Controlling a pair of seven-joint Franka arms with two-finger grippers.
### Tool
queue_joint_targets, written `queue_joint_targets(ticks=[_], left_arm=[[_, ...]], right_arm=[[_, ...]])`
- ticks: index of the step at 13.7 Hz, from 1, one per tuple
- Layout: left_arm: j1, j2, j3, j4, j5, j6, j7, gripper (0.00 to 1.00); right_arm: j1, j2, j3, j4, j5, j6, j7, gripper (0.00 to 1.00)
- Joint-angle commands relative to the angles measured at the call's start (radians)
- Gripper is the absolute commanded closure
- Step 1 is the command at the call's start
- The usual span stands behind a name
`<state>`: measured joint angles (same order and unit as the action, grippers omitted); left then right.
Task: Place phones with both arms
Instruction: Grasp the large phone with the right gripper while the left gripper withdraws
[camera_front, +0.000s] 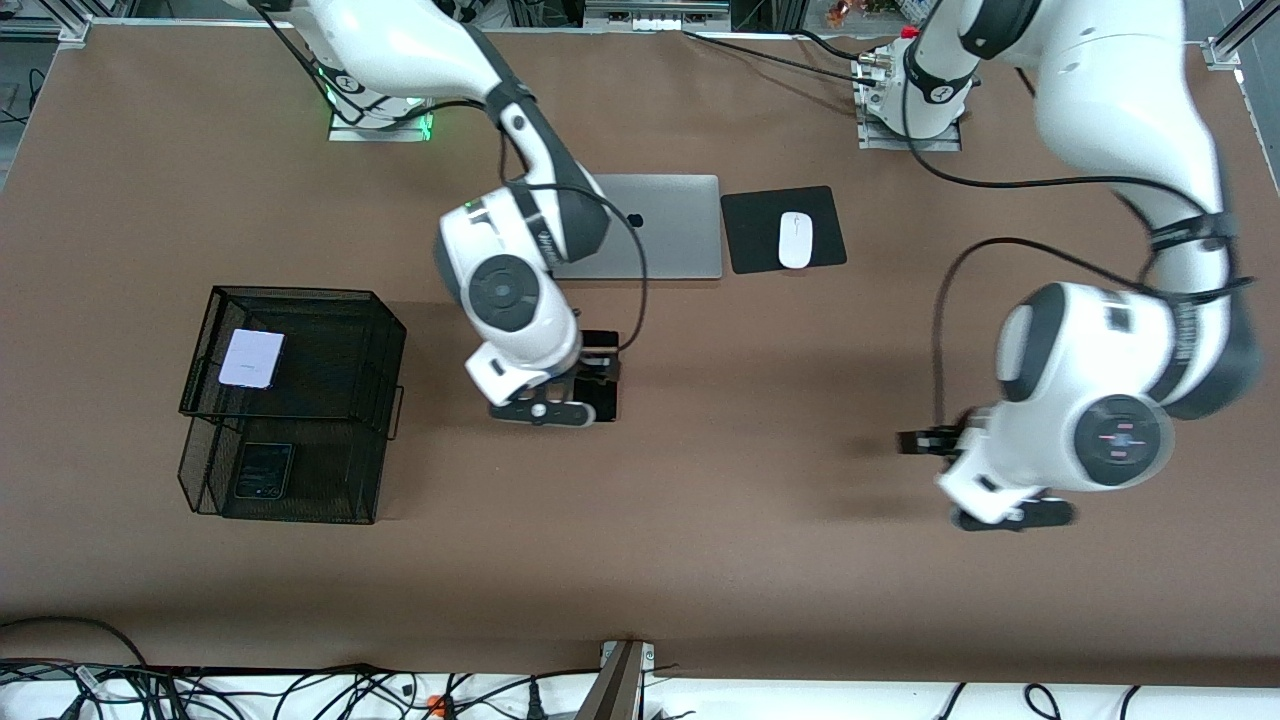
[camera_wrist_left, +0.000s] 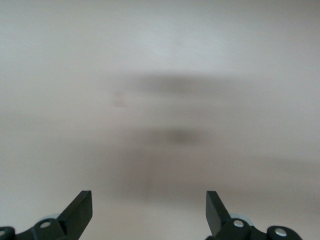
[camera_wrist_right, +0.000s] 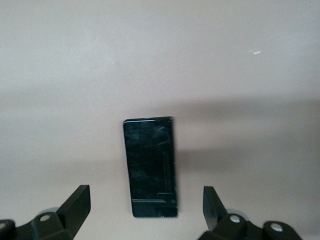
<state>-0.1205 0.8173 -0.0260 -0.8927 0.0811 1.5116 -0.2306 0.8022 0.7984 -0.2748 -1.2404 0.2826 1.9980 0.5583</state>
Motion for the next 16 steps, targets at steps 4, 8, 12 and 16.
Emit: queue_joint_targets(ticks=[4,8,12,16], left_arm=[[0.120,-0.219,-0.009,-0.150,0.031,-0.013,0.162,0.00],[0.134,-0.340,-0.009,-0.222,0.023,-0.063,0.169,0.00],[0.133,-0.408,-0.025,-0.235,-0.013,-0.148,0.169,0.00],[0.133,-0.483,-0.025,-0.308,-0.095,-0.177,0.183,0.00]], right_arm=[[0.041,0.061,-0.012,-0.075,0.001,0.119,0.002,0.01],[0.071,0.061,-0.011,-0.160,0.001,0.220,0.003,0.00],[0.080,0.061,-0.010,-0.165,0.003,0.220,0.005,0.00],[0.087,0.071,-0.010,-0.178,0.000,0.223,0.002,0.01]])
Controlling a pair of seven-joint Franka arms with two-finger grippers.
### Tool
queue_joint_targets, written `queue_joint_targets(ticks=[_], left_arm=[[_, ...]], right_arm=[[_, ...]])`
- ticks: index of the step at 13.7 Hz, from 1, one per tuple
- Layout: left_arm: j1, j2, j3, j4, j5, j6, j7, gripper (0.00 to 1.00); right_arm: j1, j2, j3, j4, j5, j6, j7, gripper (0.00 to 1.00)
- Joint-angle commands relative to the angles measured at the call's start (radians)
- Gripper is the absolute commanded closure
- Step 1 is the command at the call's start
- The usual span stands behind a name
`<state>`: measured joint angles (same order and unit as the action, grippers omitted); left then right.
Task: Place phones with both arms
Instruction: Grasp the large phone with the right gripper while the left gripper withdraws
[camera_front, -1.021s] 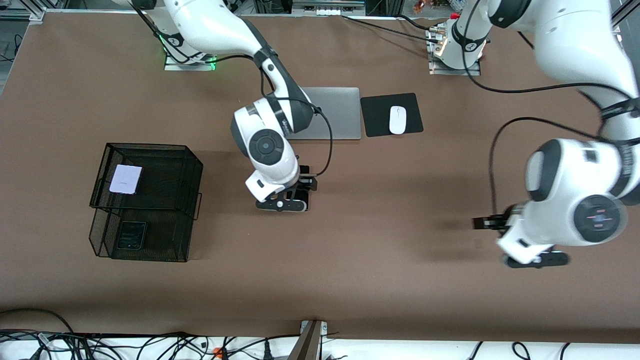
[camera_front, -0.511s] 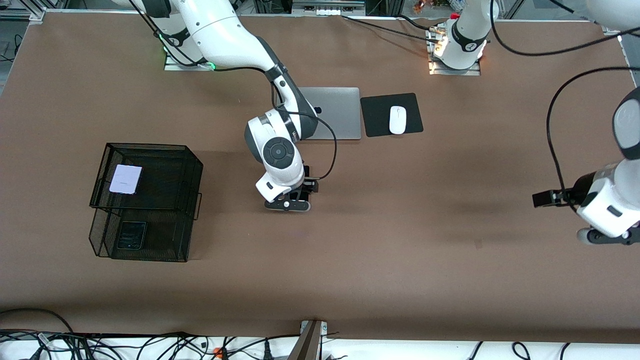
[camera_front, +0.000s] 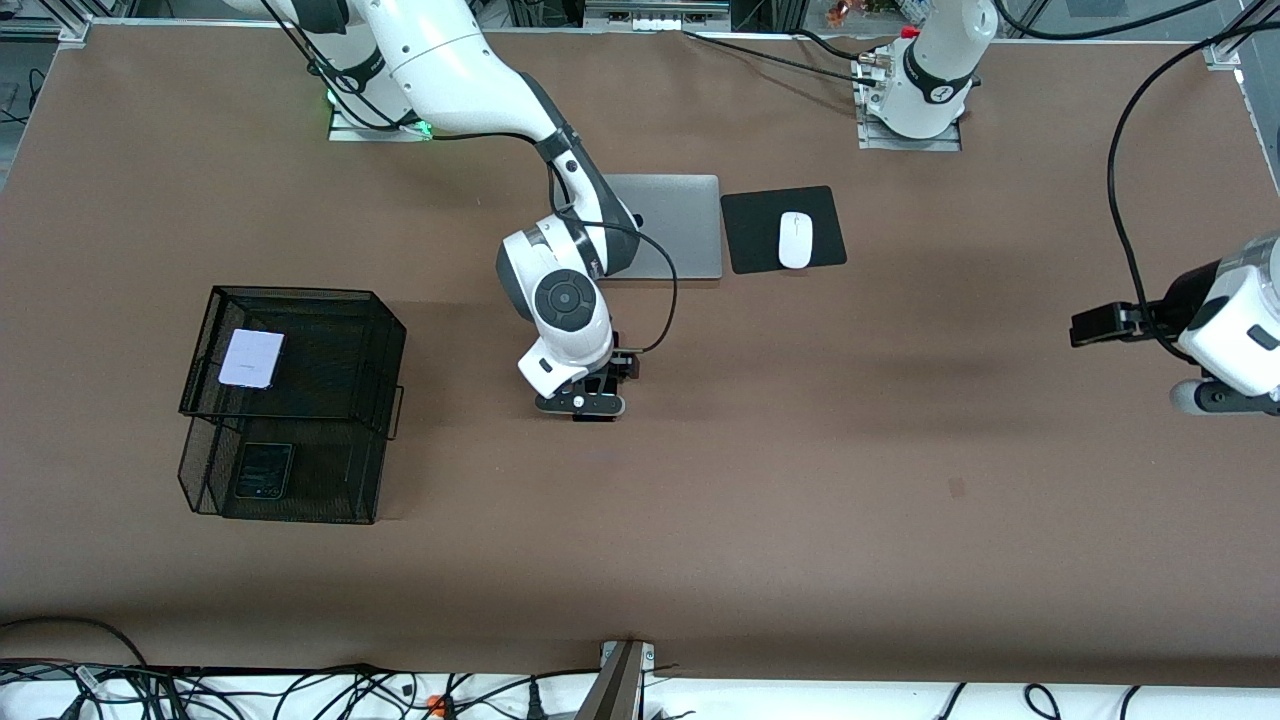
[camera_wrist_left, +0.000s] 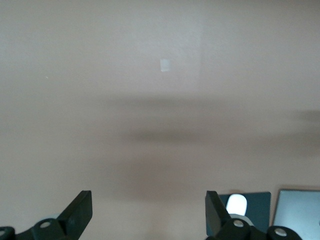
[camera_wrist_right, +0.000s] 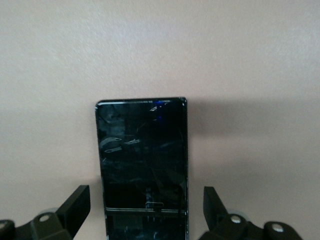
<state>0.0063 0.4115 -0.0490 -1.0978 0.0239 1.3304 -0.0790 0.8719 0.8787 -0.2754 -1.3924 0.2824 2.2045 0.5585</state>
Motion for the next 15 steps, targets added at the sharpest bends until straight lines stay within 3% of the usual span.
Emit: queue_joint_targets(ticks=[1,4,5,6,7,8,9,11,15], left_arm=[[0.006,-0.103,-0.002,-0.143,-0.039,0.010,0.033,0.00],[0.006,-0.174,-0.002,-0.269,-0.039,0.068,0.042,0.00],[0.004,-0.194,-0.003,-0.315,-0.041,0.100,0.042,0.00],[0.004,-0.212,-0.003,-0.356,-0.041,0.133,0.042,0.00],[0.003,-0.230,-0.003,-0.396,-0.047,0.165,0.042,0.00],[0.004,-0.247,-0.009,-0.430,-0.047,0.188,0.045,0.00],[0.004,-0.263,-0.009,-0.454,-0.047,0.202,0.051,0.00],[0.004,-0.258,-0.009,-0.453,-0.047,0.207,0.051,0.00],[0.006,-0.252,-0.005,-0.383,-0.045,0.197,0.035,0.00]], right_arm=[[0.019,0.000,-0.010,-0.028,0.000,0.032,0.001,0.00],[0.029,0.022,-0.011,-0.031,0.000,0.082,0.003,0.01],[0.032,0.022,-0.011,-0.045,0.000,0.104,-0.003,0.06],[0.033,0.022,-0.013,-0.056,-0.002,0.118,-0.012,0.19],[0.035,0.020,-0.015,-0.059,-0.003,0.118,-0.025,0.51],[0.033,0.017,-0.015,-0.060,-0.005,0.118,-0.028,0.69],[0.033,0.014,-0.018,-0.060,-0.005,0.116,-0.028,0.81],[0.035,-0.022,-0.045,-0.059,-0.006,0.104,-0.035,0.91],[0.030,-0.199,-0.207,-0.050,-0.003,-0.153,-0.170,0.92]])
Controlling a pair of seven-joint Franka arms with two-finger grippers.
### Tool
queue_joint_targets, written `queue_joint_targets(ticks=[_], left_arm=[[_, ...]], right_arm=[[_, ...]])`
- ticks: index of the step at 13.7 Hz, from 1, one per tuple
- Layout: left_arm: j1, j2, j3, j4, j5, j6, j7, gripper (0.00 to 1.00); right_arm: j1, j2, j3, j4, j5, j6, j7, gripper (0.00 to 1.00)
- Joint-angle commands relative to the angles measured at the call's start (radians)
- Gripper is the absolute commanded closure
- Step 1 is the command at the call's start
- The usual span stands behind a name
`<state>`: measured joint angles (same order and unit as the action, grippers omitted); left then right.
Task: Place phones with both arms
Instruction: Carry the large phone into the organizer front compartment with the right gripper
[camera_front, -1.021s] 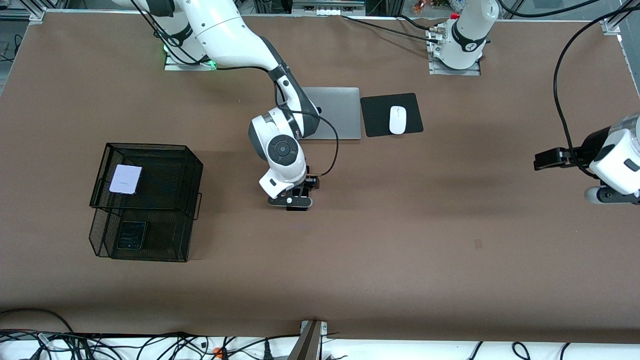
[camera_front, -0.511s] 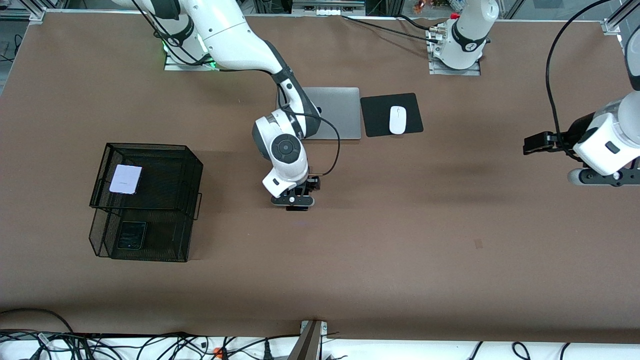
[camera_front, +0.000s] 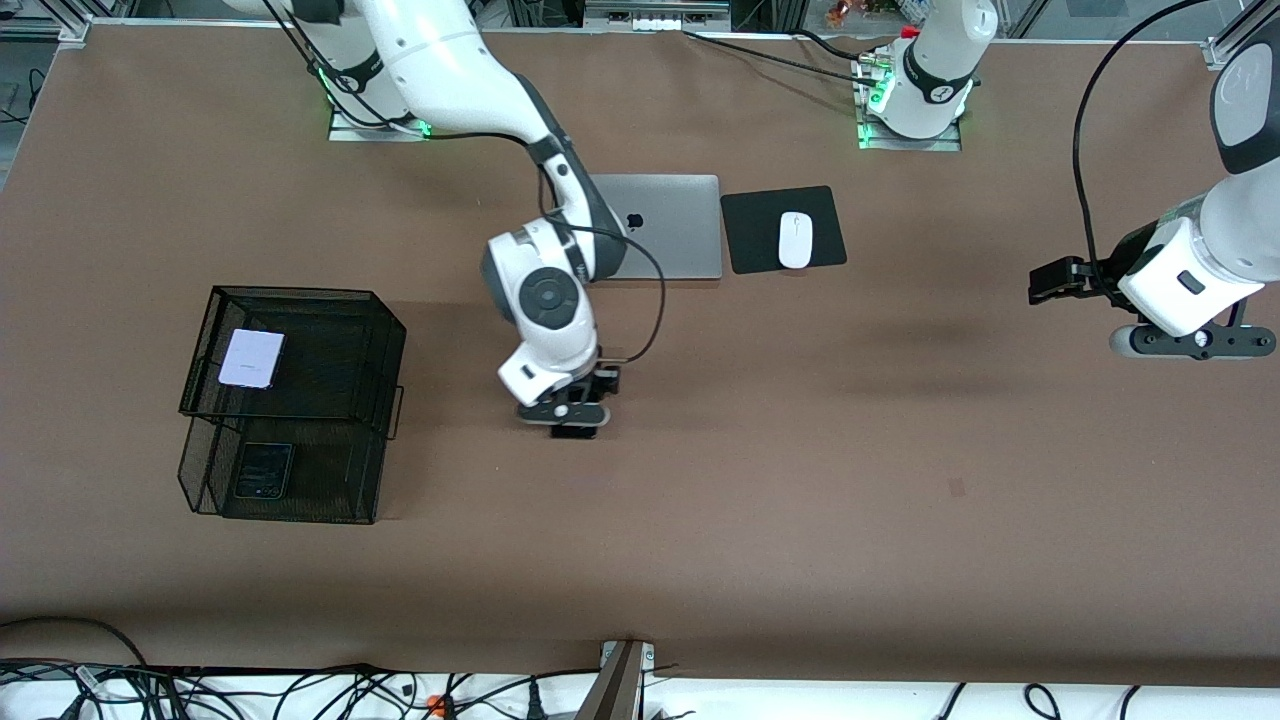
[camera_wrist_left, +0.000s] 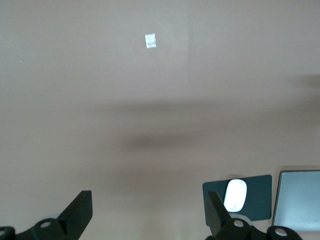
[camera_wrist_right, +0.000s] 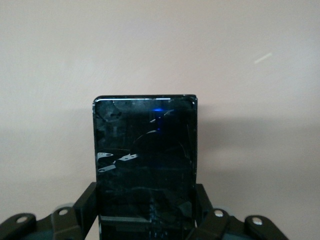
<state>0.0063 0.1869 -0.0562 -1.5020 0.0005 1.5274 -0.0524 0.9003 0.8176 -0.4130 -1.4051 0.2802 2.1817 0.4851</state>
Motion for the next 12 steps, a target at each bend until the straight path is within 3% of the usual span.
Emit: queue_joint_targets(ticks=[1,4,6,9,12], left_arm=[[0.006,-0.033,0.004,0.025,-0.022,-0.019,0.006,0.00],[0.007,-0.049,0.006,0.023,-0.022,-0.056,0.011,0.00],[0.008,-0.084,0.004,-0.024,-0.022,-0.055,0.017,0.00],[0.009,-0.135,0.001,-0.089,-0.010,-0.047,0.028,0.00],[0.011,-0.165,0.006,-0.118,-0.010,-0.010,0.026,0.00]], right_arm=[[0.002,-0.173,-0.117,-0.040,-0.001,-0.204,-0.152,0.92],[0.002,-0.264,-0.264,-0.066,-0.003,-0.359,-0.284,0.92],[0.000,-0.329,-0.346,-0.151,0.002,-0.361,-0.416,0.92],[0.000,-0.394,-0.406,-0.280,-0.003,-0.321,-0.457,0.93],[0.002,-0.446,-0.437,-0.447,-0.001,-0.167,-0.540,0.93]])
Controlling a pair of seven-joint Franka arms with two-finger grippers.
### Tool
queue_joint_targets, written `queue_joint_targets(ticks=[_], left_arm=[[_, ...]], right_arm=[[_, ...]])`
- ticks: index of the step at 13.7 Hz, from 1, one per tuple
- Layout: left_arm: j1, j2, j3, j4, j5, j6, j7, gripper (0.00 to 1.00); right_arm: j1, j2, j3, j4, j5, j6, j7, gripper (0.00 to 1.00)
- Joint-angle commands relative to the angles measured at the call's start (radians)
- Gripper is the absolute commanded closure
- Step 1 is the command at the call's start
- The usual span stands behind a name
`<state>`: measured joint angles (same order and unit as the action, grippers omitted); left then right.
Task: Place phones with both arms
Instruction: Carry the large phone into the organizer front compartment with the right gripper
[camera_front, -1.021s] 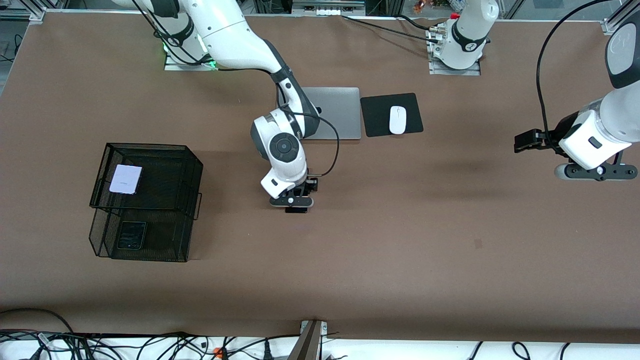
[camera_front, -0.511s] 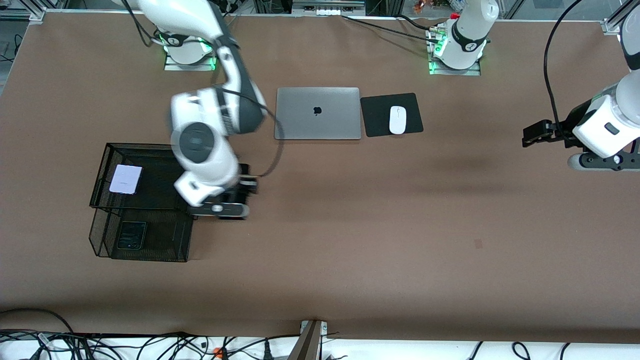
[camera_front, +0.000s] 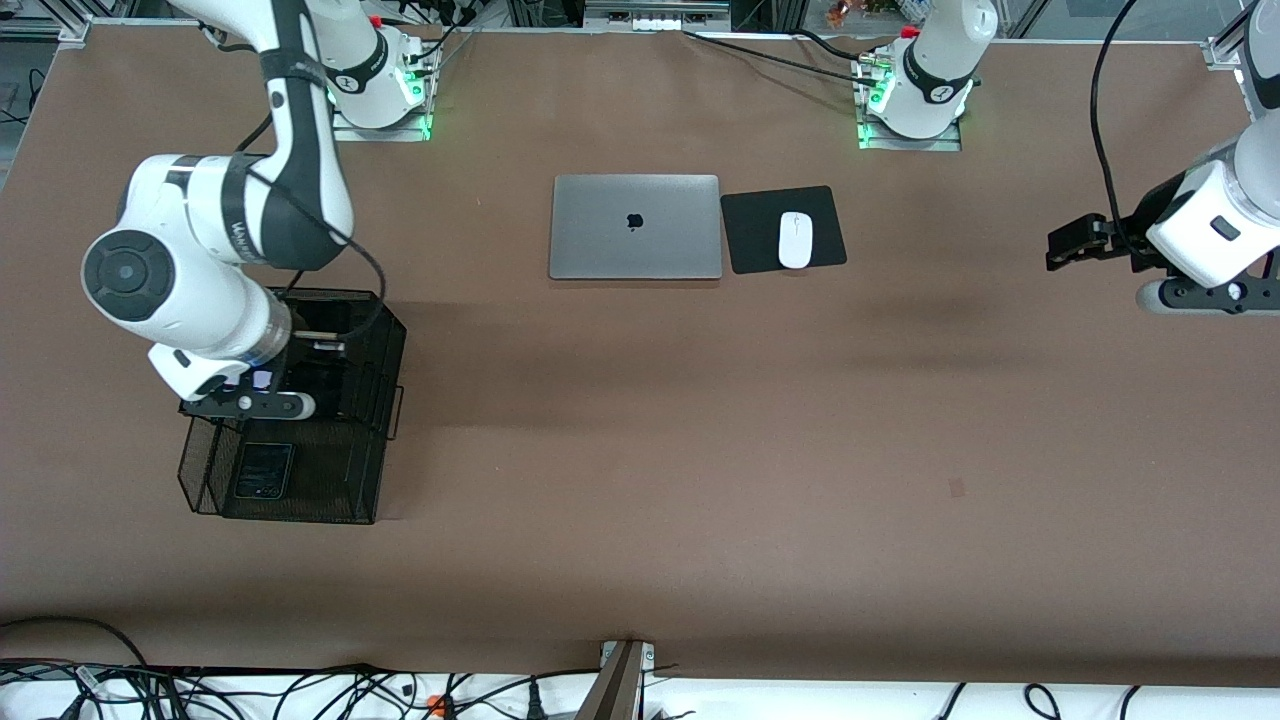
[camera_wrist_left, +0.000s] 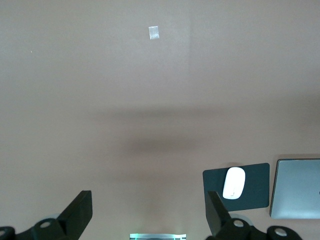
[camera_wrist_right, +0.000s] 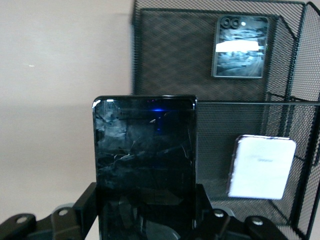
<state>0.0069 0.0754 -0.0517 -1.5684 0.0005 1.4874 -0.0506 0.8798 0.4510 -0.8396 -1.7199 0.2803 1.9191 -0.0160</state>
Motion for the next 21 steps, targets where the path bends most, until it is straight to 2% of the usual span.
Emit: queue_joint_targets(ticks=[1,4,8,10,11,12,14,17,19,21], left_arm=[[0.011,-0.051,0.006,-0.039,-0.010,0.030,0.023,0.00],[0.012,-0.016,0.007,0.014,-0.010,0.031,0.009,0.00],[0.035,-0.014,0.009,0.014,-0.014,0.036,0.011,0.00],[0.024,-0.006,-0.003,0.016,-0.010,0.042,0.011,0.00],[0.022,-0.005,-0.005,0.014,-0.008,0.042,0.012,0.00],[0.022,-0.002,-0.005,0.016,-0.013,0.044,0.021,0.00],[0.021,0.014,-0.005,0.027,-0.020,0.045,0.022,0.00],[0.024,0.014,-0.005,0.050,-0.023,0.044,0.023,0.00],[0.022,-0.003,-0.019,0.050,-0.025,0.024,0.023,0.00],[0.022,-0.003,-0.034,0.050,-0.023,0.024,0.022,0.00]], right_arm=[[0.022,-0.086,-0.010,-0.168,-0.001,0.127,-0.041,0.93],[0.022,-0.086,-0.010,-0.214,0.003,0.144,-0.039,0.93],[0.021,-0.084,-0.012,-0.236,0.003,0.145,-0.039,0.93],[0.019,-0.068,-0.012,-0.234,0.005,0.153,-0.036,0.90],[0.018,-0.067,-0.012,-0.230,0.006,0.156,-0.029,0.83],[0.018,-0.064,-0.012,-0.227,0.007,0.156,-0.025,0.66],[0.018,-0.061,-0.012,-0.224,0.010,0.158,-0.024,0.23],[0.018,-0.064,-0.012,-0.218,0.010,0.156,-0.015,0.01],[0.018,-0.067,-0.013,-0.207,0.010,0.152,-0.015,0.01],[0.016,-0.067,-0.018,-0.152,0.008,0.138,-0.024,0.01]])
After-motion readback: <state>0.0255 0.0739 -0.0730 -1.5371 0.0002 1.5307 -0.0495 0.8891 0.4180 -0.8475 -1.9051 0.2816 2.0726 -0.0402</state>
